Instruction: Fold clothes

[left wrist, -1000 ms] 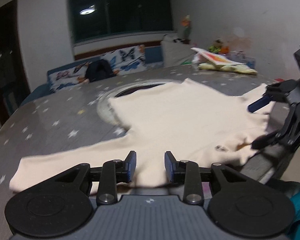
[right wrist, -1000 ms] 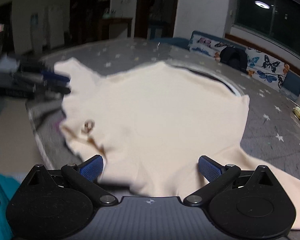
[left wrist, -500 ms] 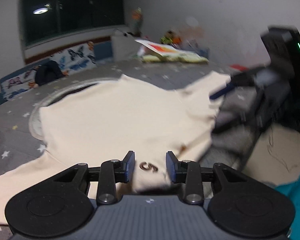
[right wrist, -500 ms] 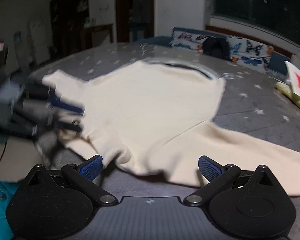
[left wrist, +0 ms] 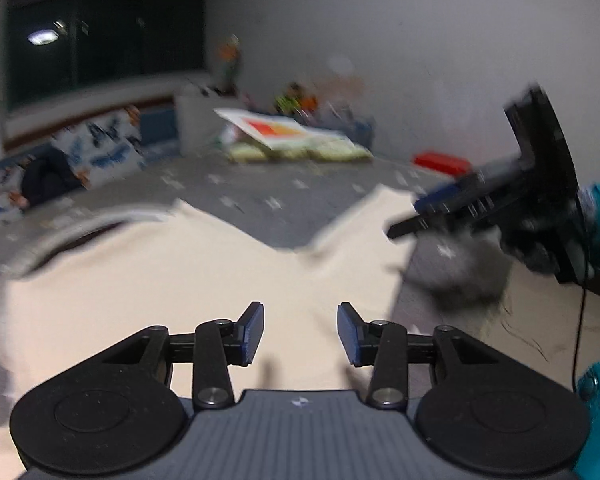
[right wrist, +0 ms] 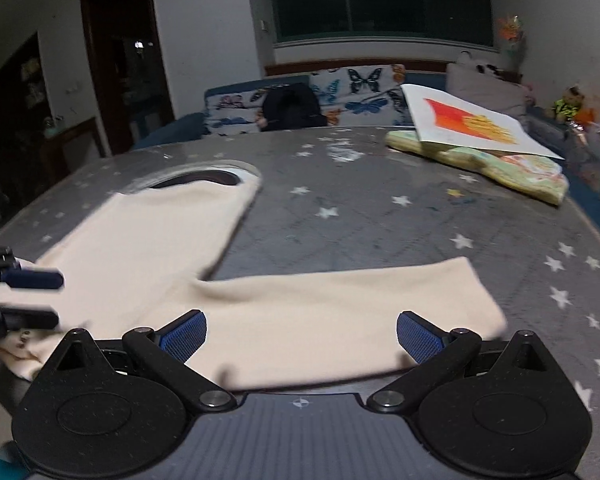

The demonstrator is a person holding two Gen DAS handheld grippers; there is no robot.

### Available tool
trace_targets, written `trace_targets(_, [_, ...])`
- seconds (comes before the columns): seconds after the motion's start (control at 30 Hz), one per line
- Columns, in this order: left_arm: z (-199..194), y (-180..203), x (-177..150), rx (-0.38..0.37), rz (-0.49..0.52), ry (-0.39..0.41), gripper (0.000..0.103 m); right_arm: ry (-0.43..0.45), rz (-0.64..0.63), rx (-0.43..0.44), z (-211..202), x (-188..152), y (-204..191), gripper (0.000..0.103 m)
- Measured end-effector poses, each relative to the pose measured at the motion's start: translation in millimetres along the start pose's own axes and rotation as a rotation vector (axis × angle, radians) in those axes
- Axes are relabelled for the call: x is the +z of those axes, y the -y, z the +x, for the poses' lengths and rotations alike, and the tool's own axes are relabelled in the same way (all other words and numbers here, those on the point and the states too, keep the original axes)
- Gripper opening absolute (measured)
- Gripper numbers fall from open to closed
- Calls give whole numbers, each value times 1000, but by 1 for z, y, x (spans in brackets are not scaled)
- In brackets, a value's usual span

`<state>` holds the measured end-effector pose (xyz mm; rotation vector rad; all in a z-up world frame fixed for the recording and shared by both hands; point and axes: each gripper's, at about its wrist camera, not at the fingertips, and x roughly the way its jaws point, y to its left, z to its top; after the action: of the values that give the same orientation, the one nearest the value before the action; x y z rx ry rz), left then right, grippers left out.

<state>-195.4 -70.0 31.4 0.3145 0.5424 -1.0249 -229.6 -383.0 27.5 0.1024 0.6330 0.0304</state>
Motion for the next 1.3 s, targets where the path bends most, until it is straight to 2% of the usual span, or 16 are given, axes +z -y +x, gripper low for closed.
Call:
trace_targets(0.1, [10,11,-13,-48,38,-62,40,1,-18,-30,4,-2,7,103])
trace_targets(0.23, [3,18,-22,-52,82,-62,41,-27,-1,-70,14,-9,17,103])
trace_targets(0.37, [-3,15,-14,-39,76,-42,44,-42,-8,-116,16,-16,23,103])
trace_targets(0.5, [-5,12,0,-28,43,3,50,-10,42,-157,9,-12,36,102])
trace_targets(0.67, [2,15,8,-14,30,2,56,-13,140,-234,12,-5,60,96])
trace_targets(0.83, [5,15,7,-7,8,-3,57,-32,189,-257,17,-5,69,87])
trace_targets(1.0, [1,14,6,6,3,-4,59,-26,193,-291,20,-4,69,71])
trace_targets(1.17, [-1,11,3,22,-11,-3,61,-16,227,-302,18,-1,73,43])
trace_targets(1.23, [-2,11,2,30,-14,1,66,-10,256,-285,15,-1,77,25])
trace_targets(1.3, [-3,9,0,39,-14,5,67,3,279,-272,13,0,77,20])
